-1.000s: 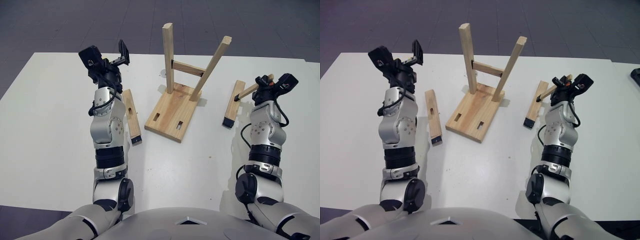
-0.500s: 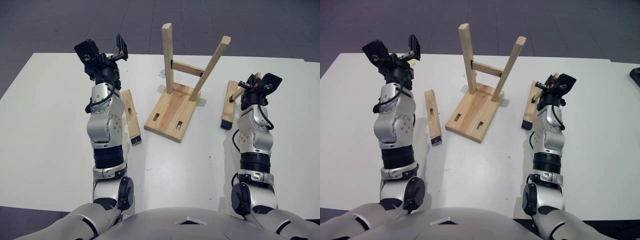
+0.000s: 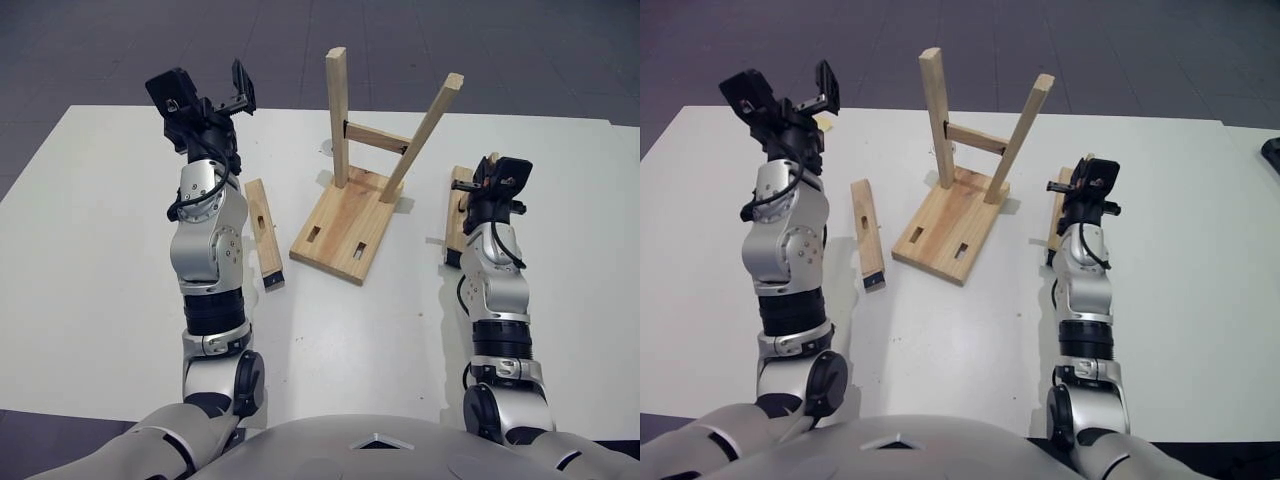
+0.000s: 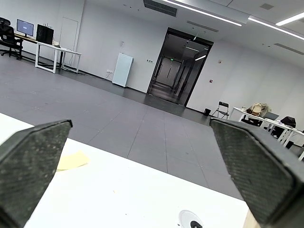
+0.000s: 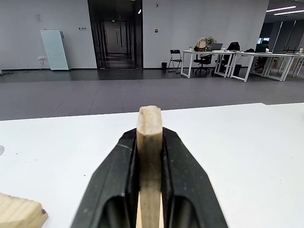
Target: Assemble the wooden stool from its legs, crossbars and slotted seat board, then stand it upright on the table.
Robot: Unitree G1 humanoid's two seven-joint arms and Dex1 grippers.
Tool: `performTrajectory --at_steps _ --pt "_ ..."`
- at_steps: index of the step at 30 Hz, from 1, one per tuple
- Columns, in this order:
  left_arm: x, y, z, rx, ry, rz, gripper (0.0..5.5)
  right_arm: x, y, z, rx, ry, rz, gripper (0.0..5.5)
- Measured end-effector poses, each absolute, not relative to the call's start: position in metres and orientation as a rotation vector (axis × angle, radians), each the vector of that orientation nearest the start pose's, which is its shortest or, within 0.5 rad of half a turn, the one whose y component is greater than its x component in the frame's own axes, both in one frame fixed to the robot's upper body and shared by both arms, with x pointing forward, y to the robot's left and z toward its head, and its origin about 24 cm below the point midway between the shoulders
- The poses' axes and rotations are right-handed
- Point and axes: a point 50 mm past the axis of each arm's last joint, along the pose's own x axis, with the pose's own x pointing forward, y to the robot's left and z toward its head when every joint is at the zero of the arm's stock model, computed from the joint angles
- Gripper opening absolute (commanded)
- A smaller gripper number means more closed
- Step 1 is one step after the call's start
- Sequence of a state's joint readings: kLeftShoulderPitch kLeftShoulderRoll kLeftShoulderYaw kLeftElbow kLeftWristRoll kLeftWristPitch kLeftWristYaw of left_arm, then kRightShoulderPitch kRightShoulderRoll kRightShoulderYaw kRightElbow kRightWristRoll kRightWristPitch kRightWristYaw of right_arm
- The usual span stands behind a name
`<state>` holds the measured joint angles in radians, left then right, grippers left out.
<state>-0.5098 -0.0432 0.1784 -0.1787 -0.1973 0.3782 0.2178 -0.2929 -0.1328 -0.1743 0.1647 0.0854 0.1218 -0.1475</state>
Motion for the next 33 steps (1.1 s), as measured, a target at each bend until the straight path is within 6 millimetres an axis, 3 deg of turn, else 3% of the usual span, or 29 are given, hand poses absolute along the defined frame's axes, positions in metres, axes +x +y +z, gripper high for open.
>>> performTrajectory --at_steps 12,23,26,28,33 --pt "0.316 0.150 0.183 -0.275 -0.254 0.138 5.40 0.287 -0.208 0.074 0.028 -0.047 -0.265 0.41" --pt "0.314 0.151 0.185 -0.279 -0.263 0.150 5.40 0.287 -0.207 0.075 0.025 -0.040 -0.251 0.41" --pt "0.314 0.150 0.185 -0.281 -0.262 0.150 5.40 0.287 -0.207 0.071 0.026 -0.005 -0.249 0.92" --pt "0.314 0.148 0.184 -0.287 -0.257 0.147 5.40 0.274 -0.206 0.031 0.039 0.210 -0.254 1.25" --pt "0.315 0.146 0.183 -0.289 -0.249 0.141 5.40 0.275 -0.205 0.030 0.040 0.232 -0.245 2.04"
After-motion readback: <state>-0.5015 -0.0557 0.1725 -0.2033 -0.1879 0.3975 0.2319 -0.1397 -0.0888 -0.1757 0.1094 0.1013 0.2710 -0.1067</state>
